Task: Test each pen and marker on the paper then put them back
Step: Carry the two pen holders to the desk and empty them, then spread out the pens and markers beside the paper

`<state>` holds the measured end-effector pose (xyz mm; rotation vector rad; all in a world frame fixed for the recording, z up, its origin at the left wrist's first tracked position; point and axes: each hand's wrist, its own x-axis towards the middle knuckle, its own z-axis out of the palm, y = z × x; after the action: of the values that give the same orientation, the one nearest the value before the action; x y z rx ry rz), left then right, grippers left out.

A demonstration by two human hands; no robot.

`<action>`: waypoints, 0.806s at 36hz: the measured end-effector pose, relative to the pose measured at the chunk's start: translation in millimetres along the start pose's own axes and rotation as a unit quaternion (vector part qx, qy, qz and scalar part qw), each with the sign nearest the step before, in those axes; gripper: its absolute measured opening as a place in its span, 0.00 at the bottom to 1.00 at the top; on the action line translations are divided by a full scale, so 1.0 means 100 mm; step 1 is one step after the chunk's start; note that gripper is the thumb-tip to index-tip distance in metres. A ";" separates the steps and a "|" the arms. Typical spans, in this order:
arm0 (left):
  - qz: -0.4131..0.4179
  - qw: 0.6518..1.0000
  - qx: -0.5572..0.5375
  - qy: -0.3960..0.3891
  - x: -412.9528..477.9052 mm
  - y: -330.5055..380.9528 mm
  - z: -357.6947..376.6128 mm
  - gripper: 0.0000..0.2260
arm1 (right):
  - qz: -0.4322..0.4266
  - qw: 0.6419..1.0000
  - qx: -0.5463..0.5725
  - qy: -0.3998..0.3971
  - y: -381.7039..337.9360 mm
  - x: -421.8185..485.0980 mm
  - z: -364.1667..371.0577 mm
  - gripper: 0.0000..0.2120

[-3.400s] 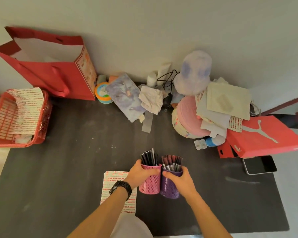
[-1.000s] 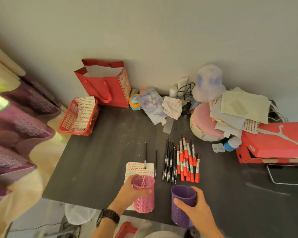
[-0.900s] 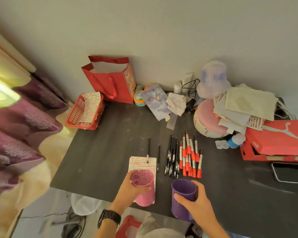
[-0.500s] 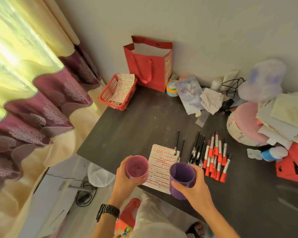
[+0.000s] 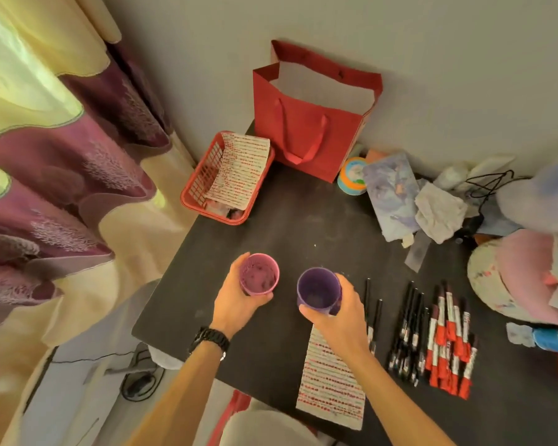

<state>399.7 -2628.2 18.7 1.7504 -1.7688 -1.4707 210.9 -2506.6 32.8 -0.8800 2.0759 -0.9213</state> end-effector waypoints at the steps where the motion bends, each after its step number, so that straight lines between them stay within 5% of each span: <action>1: 0.003 1.000 0.007 -0.003 0.07 0.00 -0.01 0.43 | 0.002 1.000 0.006 0.004 -0.03 0.07 0.07 0.41; 15: -0.012 0.999 -0.016 -0.032 0.36 -0.06 0.10 0.46 | 0.078 0.997 0.006 0.016 0.03 0.38 0.55 0.46; 20: -0.026 0.998 -0.003 -0.049 0.32 -0.02 0.10 0.54 | 0.116 0.993 0.001 -0.011 0.16 0.34 0.48 0.53; 29: -0.071 0.997 0.024 -0.035 -0.11 -0.19 0.16 0.48 | 0.169 0.985 0.035 0.010 0.67 -0.29 -0.04 0.42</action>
<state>401.2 -2606.6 2.1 1.9062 -1.7586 -1.5750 203.3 -2447.5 -9.3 -0.4626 2.1099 -0.8141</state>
